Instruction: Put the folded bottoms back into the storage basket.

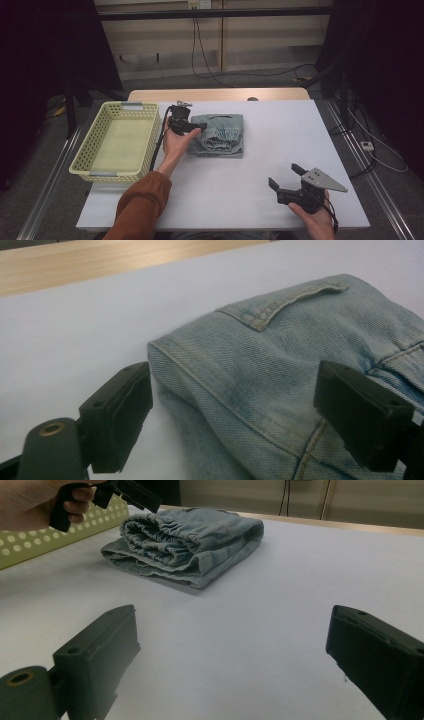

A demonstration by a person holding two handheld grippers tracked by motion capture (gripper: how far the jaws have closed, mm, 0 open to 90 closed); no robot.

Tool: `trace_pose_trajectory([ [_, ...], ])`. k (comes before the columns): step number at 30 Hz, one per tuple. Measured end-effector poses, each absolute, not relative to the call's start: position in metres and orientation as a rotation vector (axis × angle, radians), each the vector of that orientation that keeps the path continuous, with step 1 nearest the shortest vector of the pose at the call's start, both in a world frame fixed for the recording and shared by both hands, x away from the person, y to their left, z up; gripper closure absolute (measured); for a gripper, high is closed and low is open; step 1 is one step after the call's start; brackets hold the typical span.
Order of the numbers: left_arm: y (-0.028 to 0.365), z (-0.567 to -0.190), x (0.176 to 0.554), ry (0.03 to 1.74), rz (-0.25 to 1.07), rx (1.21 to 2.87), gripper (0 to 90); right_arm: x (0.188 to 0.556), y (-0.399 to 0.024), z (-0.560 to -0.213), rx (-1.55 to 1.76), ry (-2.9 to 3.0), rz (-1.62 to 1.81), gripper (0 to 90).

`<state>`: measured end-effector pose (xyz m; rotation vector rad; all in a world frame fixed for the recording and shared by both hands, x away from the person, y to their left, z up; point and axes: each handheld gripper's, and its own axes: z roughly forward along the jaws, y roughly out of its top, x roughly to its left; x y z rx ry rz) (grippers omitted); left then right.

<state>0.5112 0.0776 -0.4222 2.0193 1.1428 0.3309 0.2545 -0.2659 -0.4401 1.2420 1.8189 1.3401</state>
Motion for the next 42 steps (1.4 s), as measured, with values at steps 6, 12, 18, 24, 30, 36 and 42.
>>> trace_pose_trajectory([
  [6, 0.073, -0.429, 0.516, 1.167, 0.333, 2.073, 16.5, 0.254, -0.267, -0.44, 1.241, 1.822, 1.337, 6.7],
  [12, 0.079, -0.436, 0.52, 1.24, 0.282, 2.079, 18.2, 0.254, -0.267, -0.44, 1.24, 1.825, 1.337, 6.8],
  [18, 0.085, -0.442, 0.524, 1.299, 0.233, 2.082, 18.1, 0.254, -0.266, -0.44, 1.234, 1.831, 1.334, 6.9],
  [24, 0.087, -0.446, 0.525, 1.366, 0.162, 2.075, 19.6, 0.254, -0.266, -0.441, 1.238, 1.832, 1.334, 7.0],
  [30, 0.089, -0.448, 0.527, 1.355, 0.067, 2.081, 21.4, 0.253, -0.265, -0.441, 1.239, 1.836, 1.332, 7.1],
  [36, 0.083, -0.446, 0.525, 1.363, 0.063, 2.106, 25.8, 0.253, -0.265, -0.441, 1.236, 1.841, 1.332, 7.2],
  [42, 0.082, -0.446, 0.524, 1.346, 0.017, 2.098, 38.3, 0.254, -0.265, -0.441, 1.233, 1.845, 1.335, 7.3],
])
